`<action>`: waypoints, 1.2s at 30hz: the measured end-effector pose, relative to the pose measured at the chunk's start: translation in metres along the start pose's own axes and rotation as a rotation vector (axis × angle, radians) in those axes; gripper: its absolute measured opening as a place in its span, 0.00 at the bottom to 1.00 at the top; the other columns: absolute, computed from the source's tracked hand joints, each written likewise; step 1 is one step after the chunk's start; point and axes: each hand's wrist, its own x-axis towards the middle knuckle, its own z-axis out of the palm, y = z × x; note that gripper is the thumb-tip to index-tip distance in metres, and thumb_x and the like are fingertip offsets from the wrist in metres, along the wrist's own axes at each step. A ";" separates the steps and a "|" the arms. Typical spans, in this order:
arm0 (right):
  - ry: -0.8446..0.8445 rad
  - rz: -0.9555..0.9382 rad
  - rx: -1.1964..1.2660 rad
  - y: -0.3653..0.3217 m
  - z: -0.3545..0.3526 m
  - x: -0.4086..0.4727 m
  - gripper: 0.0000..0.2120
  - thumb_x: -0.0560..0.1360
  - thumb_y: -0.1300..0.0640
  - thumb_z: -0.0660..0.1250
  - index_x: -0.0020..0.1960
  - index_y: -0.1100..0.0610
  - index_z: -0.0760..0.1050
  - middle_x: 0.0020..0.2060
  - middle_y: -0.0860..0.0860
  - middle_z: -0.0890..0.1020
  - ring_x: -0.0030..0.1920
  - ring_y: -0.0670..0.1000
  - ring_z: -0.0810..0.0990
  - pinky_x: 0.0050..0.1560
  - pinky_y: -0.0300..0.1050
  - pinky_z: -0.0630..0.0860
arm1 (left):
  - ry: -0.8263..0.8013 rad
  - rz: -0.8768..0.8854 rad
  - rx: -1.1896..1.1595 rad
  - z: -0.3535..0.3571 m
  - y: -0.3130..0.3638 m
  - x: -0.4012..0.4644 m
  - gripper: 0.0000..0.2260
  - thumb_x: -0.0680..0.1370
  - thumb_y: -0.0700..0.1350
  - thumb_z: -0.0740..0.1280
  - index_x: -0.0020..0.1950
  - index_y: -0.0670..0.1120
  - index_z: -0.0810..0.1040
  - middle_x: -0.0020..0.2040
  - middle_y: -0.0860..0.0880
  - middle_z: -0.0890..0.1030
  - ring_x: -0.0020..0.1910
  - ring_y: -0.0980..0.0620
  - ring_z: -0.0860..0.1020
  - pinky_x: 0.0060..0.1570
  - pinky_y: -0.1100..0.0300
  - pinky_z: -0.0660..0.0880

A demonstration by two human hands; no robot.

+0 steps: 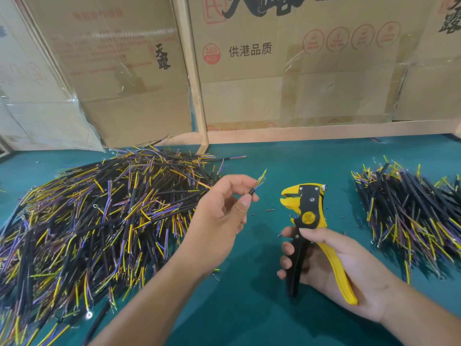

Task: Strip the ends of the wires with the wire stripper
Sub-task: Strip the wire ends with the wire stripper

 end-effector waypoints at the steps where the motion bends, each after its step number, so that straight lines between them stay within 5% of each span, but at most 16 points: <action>1: -0.010 0.001 0.001 0.001 -0.002 0.001 0.20 0.69 0.56 0.76 0.57 0.64 0.80 0.43 0.61 0.76 0.41 0.62 0.77 0.49 0.62 0.78 | -0.010 -0.001 -0.010 0.000 0.000 0.000 0.09 0.80 0.40 0.62 0.55 0.50 0.78 0.45 0.53 0.79 0.33 0.55 0.69 0.31 0.64 0.68; 11: -0.019 0.015 0.004 0.004 -0.010 0.007 0.22 0.67 0.54 0.79 0.57 0.63 0.80 0.42 0.61 0.77 0.41 0.62 0.78 0.50 0.63 0.77 | -0.063 -0.022 0.076 -0.001 -0.003 -0.002 0.11 0.81 0.45 0.59 0.57 0.56 0.78 0.45 0.57 0.75 0.36 0.59 0.68 0.36 0.67 0.68; 20: 0.037 0.014 -0.022 -0.002 0.008 -0.004 0.16 0.70 0.60 0.72 0.56 0.64 0.78 0.41 0.61 0.75 0.39 0.61 0.75 0.49 0.62 0.78 | -0.014 -0.011 0.135 -0.002 -0.007 0.000 0.12 0.81 0.48 0.59 0.56 0.63 0.78 0.44 0.61 0.77 0.35 0.58 0.68 0.37 0.66 0.69; 30: 0.041 0.011 -0.020 -0.002 0.010 -0.004 0.19 0.69 0.57 0.72 0.56 0.64 0.78 0.41 0.61 0.75 0.39 0.61 0.75 0.48 0.61 0.79 | -0.088 0.048 0.088 0.000 -0.002 -0.001 0.08 0.82 0.43 0.57 0.54 0.54 0.73 0.46 0.53 0.75 0.36 0.56 0.66 0.38 0.66 0.67; 36: 0.044 0.015 -0.031 -0.002 0.010 -0.004 0.18 0.69 0.56 0.72 0.55 0.64 0.79 0.41 0.61 0.75 0.39 0.61 0.76 0.47 0.60 0.79 | -0.090 0.004 -0.011 0.004 0.003 -0.001 0.05 0.80 0.53 0.61 0.49 0.55 0.75 0.43 0.52 0.77 0.34 0.57 0.67 0.35 0.67 0.65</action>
